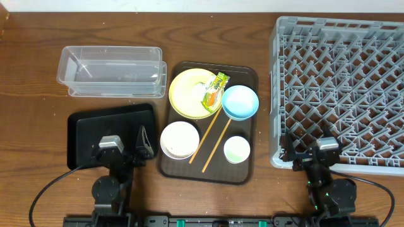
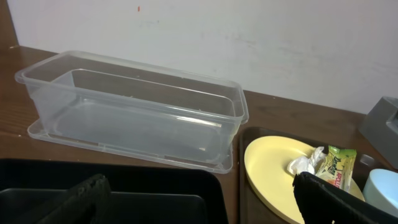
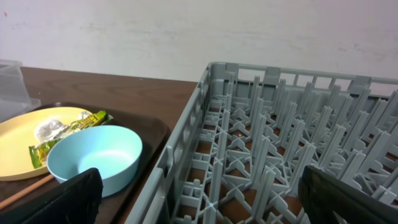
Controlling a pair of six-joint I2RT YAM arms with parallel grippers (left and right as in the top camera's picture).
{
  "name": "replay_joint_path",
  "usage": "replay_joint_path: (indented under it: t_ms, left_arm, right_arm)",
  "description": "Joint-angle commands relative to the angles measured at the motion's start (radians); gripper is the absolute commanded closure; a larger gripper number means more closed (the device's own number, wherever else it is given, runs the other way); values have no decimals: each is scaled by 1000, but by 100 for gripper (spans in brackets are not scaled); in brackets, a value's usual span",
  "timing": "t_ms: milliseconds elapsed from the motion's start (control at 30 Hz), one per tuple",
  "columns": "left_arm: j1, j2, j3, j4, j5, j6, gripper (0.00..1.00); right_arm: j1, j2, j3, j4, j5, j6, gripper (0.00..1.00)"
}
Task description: Sort waste into correct bins and load items into the dishwasher rack
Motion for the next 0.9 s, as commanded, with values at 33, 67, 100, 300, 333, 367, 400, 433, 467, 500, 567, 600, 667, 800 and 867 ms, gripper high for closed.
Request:
replay_joint_path:
  t_ms: [33, 67, 100, 300, 333, 367, 400, 433, 467, 500, 567, 600, 667, 800, 867]
  left_arm:
    - [5, -4, -17, -42, -11, -78, 3]
    - [5, -1, -17, -42, -11, -101, 4]
    - [5, 3, -17, -42, -4, -116, 3]
    - [5, 71, 27, -71, 37, -117, 3]
    - [5, 85, 38, -74, 37, -117, 4]
    - [4, 109, 59, -80, 46, -117, 4]
    - [4, 127, 74, -88, 53, -117, 4]
    - [4, 153, 98, -105, 61, -117, 4]
    - [4, 183, 125, -127, 63, -117, 4]
    - [4, 211, 150, -146, 63, -117, 4]
    - [4, 279, 204, -176, 63, -103, 4]
    - [4, 319, 235, -192, 63, -89, 4]
    - [4, 405, 307, -235, 63, -83, 4]
    - [4, 571, 459, -351, 63, -83, 4]
    - [4, 658, 544, -417, 63, -83, 3]
  right_arm:
    - [27, -5, -1, -8, 27, 18, 1]
    - [27, -5, -1, -8, 34, 27, 1]
    - [27, -5, 0, -7, 40, 42, 1]
    - [27, 0, 27, -57, 49, 116, 1]
    - [27, 4, 35, -66, 51, 116, 1]
    - [27, 14, 52, -82, 54, 116, 1]
    - [27, 23, 66, -93, 58, 116, 1]
    - [27, 39, 89, -110, 69, 116, 1]
    - [27, 59, 117, -125, 77, 116, 1]
    - [27, 80, 146, -138, 82, 116, 1]
    - [27, 138, 211, -165, 93, 116, 1]
    - [27, 177, 248, -179, 103, 116, 1]
    - [27, 266, 324, -198, 105, 116, 1]
    - [27, 447, 472, -247, 105, 116, 1]
    - [27, 553, 555, -283, 99, 116, 1]
